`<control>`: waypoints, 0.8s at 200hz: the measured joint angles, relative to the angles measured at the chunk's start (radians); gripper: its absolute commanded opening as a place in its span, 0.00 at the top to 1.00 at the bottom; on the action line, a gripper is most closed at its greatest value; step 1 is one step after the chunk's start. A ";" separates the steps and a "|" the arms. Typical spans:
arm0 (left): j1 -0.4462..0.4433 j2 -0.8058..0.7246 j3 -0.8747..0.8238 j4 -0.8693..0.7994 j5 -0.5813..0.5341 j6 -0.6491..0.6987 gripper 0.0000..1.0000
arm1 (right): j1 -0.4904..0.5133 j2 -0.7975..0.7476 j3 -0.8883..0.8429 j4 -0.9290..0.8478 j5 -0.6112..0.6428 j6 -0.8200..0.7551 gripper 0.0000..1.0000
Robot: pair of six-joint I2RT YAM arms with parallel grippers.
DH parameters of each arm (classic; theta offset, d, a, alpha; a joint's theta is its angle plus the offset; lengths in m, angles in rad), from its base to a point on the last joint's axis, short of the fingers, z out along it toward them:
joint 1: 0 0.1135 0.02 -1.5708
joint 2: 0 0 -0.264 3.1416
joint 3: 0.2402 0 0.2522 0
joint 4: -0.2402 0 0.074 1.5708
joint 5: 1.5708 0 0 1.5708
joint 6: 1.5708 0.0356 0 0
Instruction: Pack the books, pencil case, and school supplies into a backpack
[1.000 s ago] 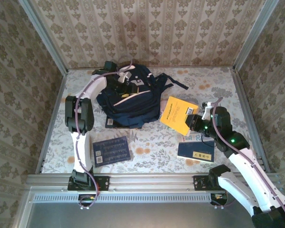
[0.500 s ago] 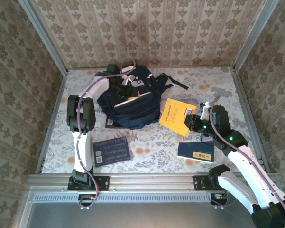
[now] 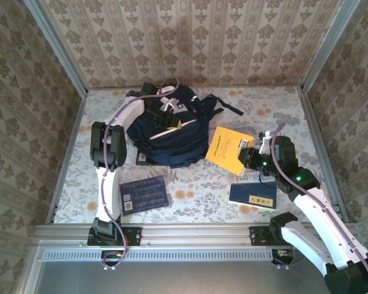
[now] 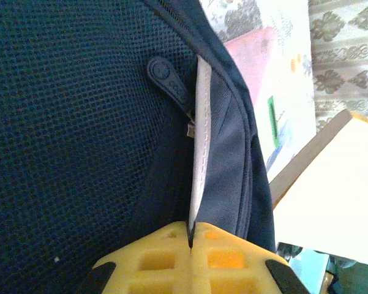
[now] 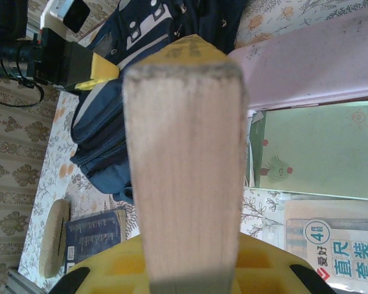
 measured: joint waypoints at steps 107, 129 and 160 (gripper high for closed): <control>0.114 -0.180 0.154 0.350 -0.017 -0.450 1.00 | 0.000 -0.005 0.184 -0.018 -0.018 0.128 1.00; 0.116 -0.183 0.171 0.370 -0.019 -0.494 1.00 | -0.001 0.045 0.206 0.043 -0.071 0.198 1.00; 0.116 -0.183 0.173 0.372 -0.026 -0.535 1.00 | -0.002 0.170 0.211 0.174 -0.148 0.330 1.00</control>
